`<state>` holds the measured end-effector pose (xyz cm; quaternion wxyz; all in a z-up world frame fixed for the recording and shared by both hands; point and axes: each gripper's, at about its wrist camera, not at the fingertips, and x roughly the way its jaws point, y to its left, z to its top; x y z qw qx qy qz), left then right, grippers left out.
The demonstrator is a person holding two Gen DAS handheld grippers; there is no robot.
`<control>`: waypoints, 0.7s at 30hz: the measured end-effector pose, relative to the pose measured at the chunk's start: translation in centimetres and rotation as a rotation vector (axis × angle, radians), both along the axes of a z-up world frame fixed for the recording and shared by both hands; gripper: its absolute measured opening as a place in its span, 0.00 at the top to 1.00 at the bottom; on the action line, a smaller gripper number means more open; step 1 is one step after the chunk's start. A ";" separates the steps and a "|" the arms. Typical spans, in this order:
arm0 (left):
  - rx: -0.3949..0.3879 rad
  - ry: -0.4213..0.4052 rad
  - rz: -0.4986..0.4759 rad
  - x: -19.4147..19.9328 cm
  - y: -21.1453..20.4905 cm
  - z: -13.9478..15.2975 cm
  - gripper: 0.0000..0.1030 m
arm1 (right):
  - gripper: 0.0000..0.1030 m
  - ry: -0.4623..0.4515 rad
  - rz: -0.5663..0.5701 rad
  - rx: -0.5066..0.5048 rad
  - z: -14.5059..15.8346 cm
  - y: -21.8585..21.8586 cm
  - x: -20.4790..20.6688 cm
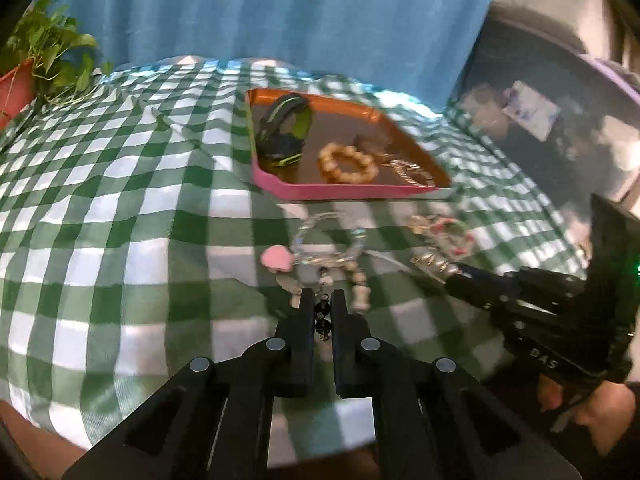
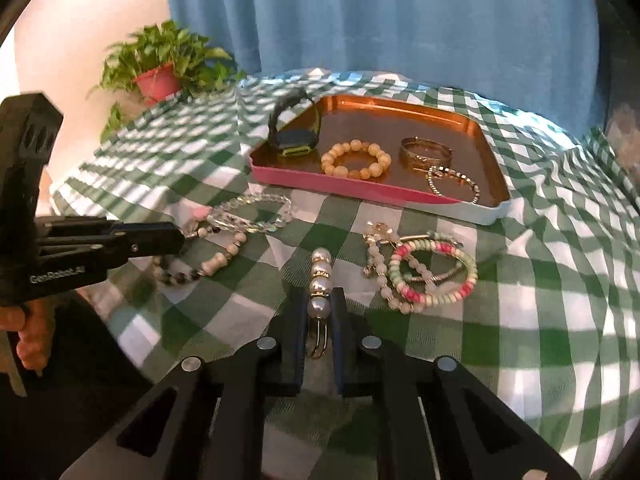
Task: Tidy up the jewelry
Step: 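Lift the charm bracelet with the left gripper while the right lifts the pearl pin toward the tray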
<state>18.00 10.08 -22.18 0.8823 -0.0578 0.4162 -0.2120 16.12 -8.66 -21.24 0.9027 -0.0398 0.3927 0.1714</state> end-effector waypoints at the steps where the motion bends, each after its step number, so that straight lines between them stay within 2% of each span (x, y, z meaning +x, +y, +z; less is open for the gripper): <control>1: -0.012 0.003 -0.011 -0.3 -0.2 0.0 0.93 | 0.91 -0.003 -0.001 -0.002 0.1 -0.1 -0.4; 3: 0.018 0.011 -0.020 -0.3 -0.8 -0.3 0.93 | 0.91 0.001 0.003 -0.011 0.1 -0.2 -1.0; 6: 0.105 0.025 0.000 0.1 -1.4 -1.3 0.91 | 0.91 0.007 0.004 -0.042 -0.4 -0.1 -0.8; 10: 0.169 -0.020 -0.009 0.2 -2.3 -1.6 0.83 | 0.89 0.003 0.002 -0.088 -1.0 0.3 -0.2; 12: 0.223 -0.057 -0.013 0.1 -3.2 -1.9 0.84 | 0.86 -0.006 0.002 -0.094 -1.0 0.5 -0.1; 16: 0.248 -0.050 -0.046 0.6 -3.6 -1.8 0.89 | 0.84 0.001 0.002 -0.085 -1.0 0.4 0.4; 17: 0.245 -0.049 -0.048 0.6 -3.6 -1.7 0.90 | 0.90 0.006 0.002 -0.084 -1.0 0.3 0.5; 18: 0.226 -0.029 -0.043 0.7 -3.4 -1.8 0.93 | 0.90 0.013 0.005 -0.076 -0.9 0.1 0.6; 21: 0.184 0.018 -0.024 0.7 -3.0 -1.3 0.93 | 0.91 0.015 -0.013 -0.070 -0.7 -0.2 0.4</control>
